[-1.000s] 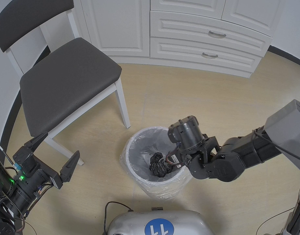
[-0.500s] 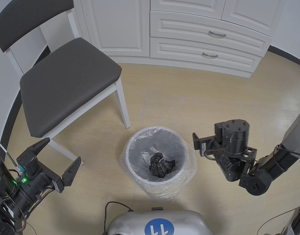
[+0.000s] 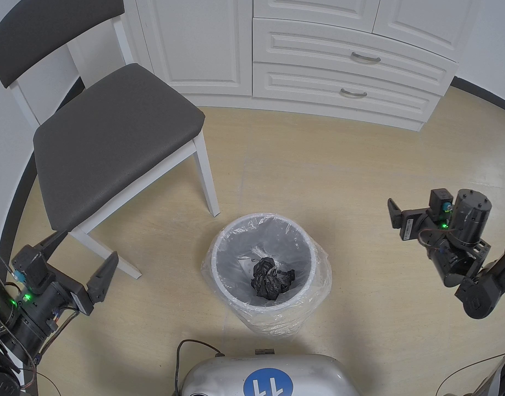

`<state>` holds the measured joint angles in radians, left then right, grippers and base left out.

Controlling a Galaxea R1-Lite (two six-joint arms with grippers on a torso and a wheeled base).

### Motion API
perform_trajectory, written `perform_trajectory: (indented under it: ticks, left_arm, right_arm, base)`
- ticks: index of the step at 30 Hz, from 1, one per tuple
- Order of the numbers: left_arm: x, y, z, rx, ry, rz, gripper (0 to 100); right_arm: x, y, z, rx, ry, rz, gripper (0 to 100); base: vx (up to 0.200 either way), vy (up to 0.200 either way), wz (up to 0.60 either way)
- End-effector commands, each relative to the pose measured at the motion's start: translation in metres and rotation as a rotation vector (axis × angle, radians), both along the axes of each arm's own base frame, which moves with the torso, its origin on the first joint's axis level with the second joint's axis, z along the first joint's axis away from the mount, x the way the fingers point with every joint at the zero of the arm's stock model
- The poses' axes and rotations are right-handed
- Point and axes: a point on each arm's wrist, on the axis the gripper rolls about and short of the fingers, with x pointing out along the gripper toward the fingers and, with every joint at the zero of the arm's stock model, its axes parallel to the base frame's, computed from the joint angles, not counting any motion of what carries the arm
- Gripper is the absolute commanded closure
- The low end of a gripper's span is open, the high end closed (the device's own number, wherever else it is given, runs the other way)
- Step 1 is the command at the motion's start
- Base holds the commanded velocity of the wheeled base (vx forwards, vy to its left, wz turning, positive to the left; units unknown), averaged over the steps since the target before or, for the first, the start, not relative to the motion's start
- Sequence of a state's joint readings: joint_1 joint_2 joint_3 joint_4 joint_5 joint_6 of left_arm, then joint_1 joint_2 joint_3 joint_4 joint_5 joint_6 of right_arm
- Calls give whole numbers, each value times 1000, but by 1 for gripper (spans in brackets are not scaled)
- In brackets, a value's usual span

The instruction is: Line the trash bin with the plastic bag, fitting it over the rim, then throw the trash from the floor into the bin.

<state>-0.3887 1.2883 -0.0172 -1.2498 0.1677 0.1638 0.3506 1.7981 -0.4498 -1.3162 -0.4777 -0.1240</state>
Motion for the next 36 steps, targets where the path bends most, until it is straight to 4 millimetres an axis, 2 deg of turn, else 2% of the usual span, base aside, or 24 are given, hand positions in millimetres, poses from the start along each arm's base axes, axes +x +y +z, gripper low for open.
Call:
perform_trajectory:
  ticks: [1,4,9,11,12,15,16,18,26,30,31,32,34,36]
  left_arm:
    - [-17,13,11,-55,-81,82,0]
    - [-24,17,11,-69,-78,124,0]
    - [-36,22,17,-85,-125,140,0]
    - [-37,22,17,-86,-126,141,0]
    - [-49,26,20,-97,-152,155,0]
    - [-55,29,20,-99,-159,159,0]
    - [-62,33,20,-96,-171,182,0]
    - [-66,38,22,-90,-188,221,0]
    - [-76,46,35,-114,-284,315,0]
    - [-76,50,45,-145,-323,374,0]
    - [-76,50,45,-145,-323,374,0]
    - [-77,50,48,-164,-338,380,0]
    - [-78,50,49,-167,-344,386,0]
    - [-83,52,50,-179,-369,406,0]
  right_arm:
    - [-24,-31,29,-5,-87,-56,0]
    - [-24,-45,36,-10,-118,-64,0]
    - [-42,-63,56,-4,-179,-124,0]
    - [-43,-64,57,-4,-182,-125,0]
    - [-57,-71,67,-2,-188,-140,0]
    - [-67,-71,71,1,-185,-132,0]
    - [-80,-72,73,-1,-167,-126,0]
    - [-89,-73,76,3,-165,-124,0]
    - [-122,-79,72,60,-165,-132,0]
    - [-146,-82,70,100,-155,-141,0]
    - [-146,-82,70,100,-155,-141,0]
    - [-160,-83,72,112,-168,-143,0]
    - [-166,-84,74,114,-177,-144,0]
    - [-186,-86,76,118,-197,-147,0]
  base:
    - [0,0,0]
    - [0,0,0]
    - [0,0,0]
    - [0,0,0]
    - [0,0,0]
    - [0,0,0]
    - [0,0,0]
    - [0,0,0]
    - [0,0,0]
    - [0,0,0]
    - [0,0,0]
    - [0,0,0]
    - [0,0,0]
    - [0,0,0]
